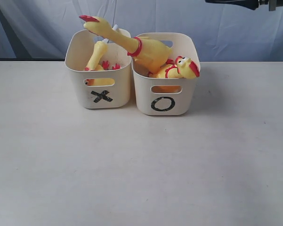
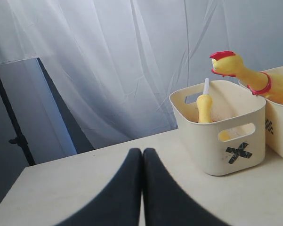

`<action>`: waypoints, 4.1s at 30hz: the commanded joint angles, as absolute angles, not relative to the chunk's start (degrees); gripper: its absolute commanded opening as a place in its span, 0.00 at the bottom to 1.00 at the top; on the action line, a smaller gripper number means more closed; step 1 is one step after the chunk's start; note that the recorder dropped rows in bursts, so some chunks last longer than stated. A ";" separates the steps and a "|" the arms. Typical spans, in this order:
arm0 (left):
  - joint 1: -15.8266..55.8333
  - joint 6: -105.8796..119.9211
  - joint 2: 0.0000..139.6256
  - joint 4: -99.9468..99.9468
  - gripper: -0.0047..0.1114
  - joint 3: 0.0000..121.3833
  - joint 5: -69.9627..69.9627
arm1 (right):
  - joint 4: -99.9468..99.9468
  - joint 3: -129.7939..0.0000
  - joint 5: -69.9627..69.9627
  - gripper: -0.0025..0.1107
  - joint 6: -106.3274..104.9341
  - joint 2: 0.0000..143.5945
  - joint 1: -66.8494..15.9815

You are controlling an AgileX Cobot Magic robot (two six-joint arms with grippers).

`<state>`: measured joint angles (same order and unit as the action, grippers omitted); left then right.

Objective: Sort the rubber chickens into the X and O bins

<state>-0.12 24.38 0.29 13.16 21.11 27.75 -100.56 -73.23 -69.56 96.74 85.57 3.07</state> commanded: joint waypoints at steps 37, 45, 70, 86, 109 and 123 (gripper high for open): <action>-0.43 24.40 0.00 13.04 0.04 21.46 27.24 | -99.95 -73.29 -62.13 0.02 96.70 18.38 -2.79; -0.43 24.40 0.00 13.04 0.04 21.46 27.24 | -99.95 -73.29 -62.26 0.02 96.70 13.93 -2.79; -0.43 24.40 0.00 13.04 0.04 21.46 27.14 | -99.95 -70.45 -55.95 0.02 96.70 10.56 -2.02; -0.43 24.40 0.00 13.02 0.04 21.46 27.01 | -99.95 -52.27 -16.88 0.02 96.70 9.17 -0.63; -0.43 24.57 0.00 13.02 0.04 21.46 27.01 | -80.30 -31.07 -9.97 0.02 96.70 8.91 -0.63; -0.43 24.57 0.00 13.02 0.04 21.46 27.01 | -37.91 -29.89 -9.65 0.02 96.61 8.82 -0.63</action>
